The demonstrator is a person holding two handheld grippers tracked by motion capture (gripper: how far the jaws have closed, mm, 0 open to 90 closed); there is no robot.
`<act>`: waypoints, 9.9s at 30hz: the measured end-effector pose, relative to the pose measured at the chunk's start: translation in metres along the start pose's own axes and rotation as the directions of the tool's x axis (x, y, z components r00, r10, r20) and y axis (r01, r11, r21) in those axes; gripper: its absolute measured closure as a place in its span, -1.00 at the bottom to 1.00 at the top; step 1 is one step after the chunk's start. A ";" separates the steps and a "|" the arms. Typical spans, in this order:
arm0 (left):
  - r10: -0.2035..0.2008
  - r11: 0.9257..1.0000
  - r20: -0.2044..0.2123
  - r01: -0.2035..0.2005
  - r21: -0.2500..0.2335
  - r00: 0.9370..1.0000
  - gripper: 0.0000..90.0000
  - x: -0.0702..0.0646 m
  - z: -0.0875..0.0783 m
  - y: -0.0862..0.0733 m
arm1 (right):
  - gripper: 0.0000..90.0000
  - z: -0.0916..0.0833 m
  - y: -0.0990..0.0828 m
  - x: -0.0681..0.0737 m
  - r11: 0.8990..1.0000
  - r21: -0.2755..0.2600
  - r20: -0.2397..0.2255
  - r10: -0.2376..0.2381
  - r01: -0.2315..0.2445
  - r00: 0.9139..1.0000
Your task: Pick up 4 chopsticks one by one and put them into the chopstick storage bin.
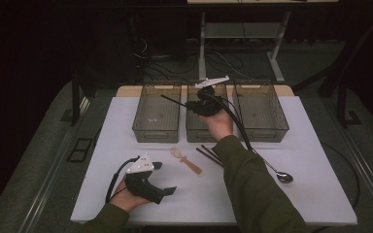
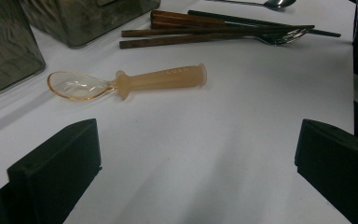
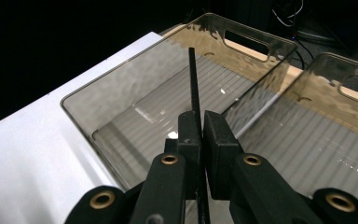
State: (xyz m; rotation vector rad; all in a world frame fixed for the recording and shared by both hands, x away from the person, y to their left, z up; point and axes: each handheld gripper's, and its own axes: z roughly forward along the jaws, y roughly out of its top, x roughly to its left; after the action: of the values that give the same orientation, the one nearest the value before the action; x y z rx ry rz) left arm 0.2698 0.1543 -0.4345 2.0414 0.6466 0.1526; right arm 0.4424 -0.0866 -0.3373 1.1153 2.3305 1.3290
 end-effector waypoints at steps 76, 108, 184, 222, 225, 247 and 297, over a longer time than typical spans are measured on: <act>0.000 1.000 -0.002 0.000 -0.008 1.000 -1.00 0.001 -0.002 -0.001 | -0.59 -0.035 -0.011 -0.009 1.000 -0.023 -0.075 -0.015 0.013 0.997; -0.005 1.000 -0.038 0.005 -0.010 0.999 -1.00 0.003 -0.002 -0.004 | -0.73 -0.102 -0.098 -0.032 0.999 -0.043 -0.032 -0.032 0.031 0.999; 0.009 1.000 -0.062 -0.009 0.012 0.998 -0.97 0.001 0.002 -0.004 | 0.83 -0.165 -0.237 -0.030 0.951 0.308 0.068 -0.036 0.014 0.997; 0.012 1.000 -0.060 -0.011 0.013 0.998 -0.97 0.000 0.002 -0.003 | 0.91 -0.190 -0.226 -0.045 0.981 0.192 0.077 0.003 -0.018 0.997; 0.012 1.000 -0.059 -0.011 0.014 0.998 -0.97 0.001 0.002 -0.003 | 0.90 -0.193 -0.224 -0.046 0.986 0.166 0.052 0.009 -0.018 0.999; 0.011 1.000 -0.055 -0.010 0.005 0.998 -0.96 0.000 0.003 -0.003 | 0.90 -0.193 -0.202 -0.050 0.999 0.044 -0.039 0.034 -0.032 0.999; 0.007 1.000 -0.043 -0.007 -0.014 0.999 -0.97 0.000 0.003 -0.003 | 0.90 -0.122 -0.128 -0.027 0.999 -0.039 -0.158 -0.011 0.005 0.987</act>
State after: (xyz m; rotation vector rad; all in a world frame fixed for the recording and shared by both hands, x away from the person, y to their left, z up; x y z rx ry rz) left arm 0.2699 0.1538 -0.4385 2.0320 0.6635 0.2055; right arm 0.3318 -0.2212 -0.3775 1.0226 2.4045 1.5033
